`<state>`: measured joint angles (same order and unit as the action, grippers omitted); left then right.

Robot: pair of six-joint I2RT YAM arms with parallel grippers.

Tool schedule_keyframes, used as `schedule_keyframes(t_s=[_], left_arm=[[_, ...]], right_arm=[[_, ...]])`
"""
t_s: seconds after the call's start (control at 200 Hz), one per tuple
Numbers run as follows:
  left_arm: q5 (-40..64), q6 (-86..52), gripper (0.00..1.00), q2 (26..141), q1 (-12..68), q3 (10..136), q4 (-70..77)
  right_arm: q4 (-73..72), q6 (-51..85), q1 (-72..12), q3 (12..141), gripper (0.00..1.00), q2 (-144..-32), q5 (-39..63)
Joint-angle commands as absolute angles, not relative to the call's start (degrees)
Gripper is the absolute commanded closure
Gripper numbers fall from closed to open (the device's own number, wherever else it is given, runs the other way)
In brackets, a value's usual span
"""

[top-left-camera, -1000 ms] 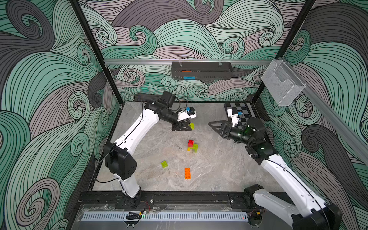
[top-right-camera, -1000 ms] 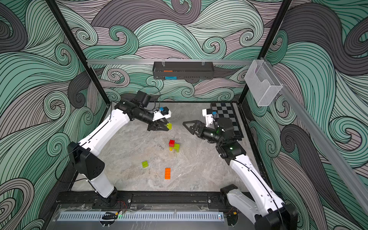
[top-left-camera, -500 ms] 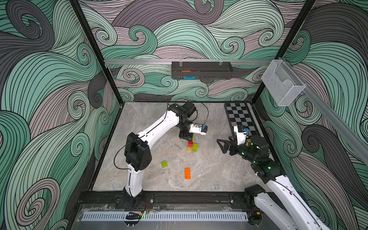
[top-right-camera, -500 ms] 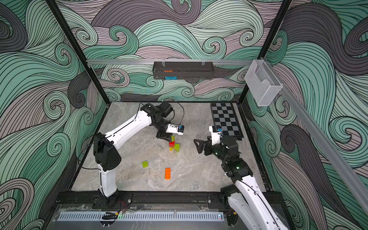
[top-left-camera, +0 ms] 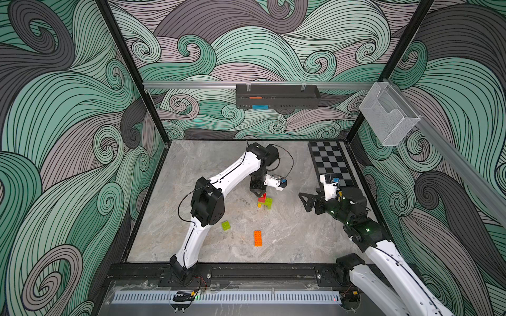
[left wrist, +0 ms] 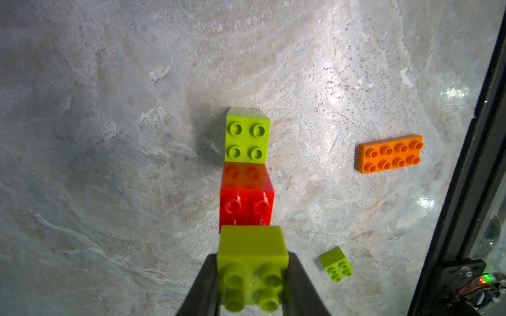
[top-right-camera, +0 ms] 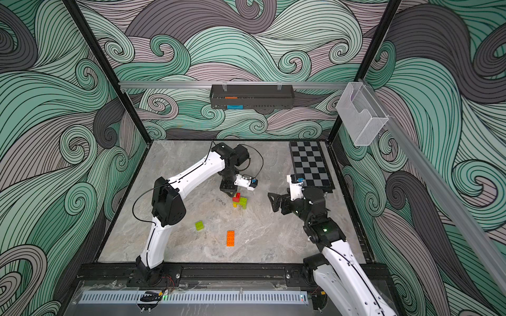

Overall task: Assemble a giraffe with lego
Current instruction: Assemble the lego brick with the lego brick.

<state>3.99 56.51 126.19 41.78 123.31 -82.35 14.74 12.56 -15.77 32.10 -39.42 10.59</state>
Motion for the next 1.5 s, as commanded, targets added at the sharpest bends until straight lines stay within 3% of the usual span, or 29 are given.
schedule_keyframes(t_s=[0.0,1.271,1.496], left_arm=[[3.2,56.2,1.0,127.0,42.7,125.7,-84.1],[-0.7,59.1,1.0,132.3,43.6,119.3,-79.4],[-3.5,58.4,1.0,136.4,45.2,123.2,-83.0]], right_arm=[[13.8,11.9,-15.6,32.6,0.01,-39.8,10.4],[13.7,11.9,-15.6,32.8,0.01,-41.3,11.5],[13.8,11.7,-15.6,33.0,0.01,-41.7,11.6]])
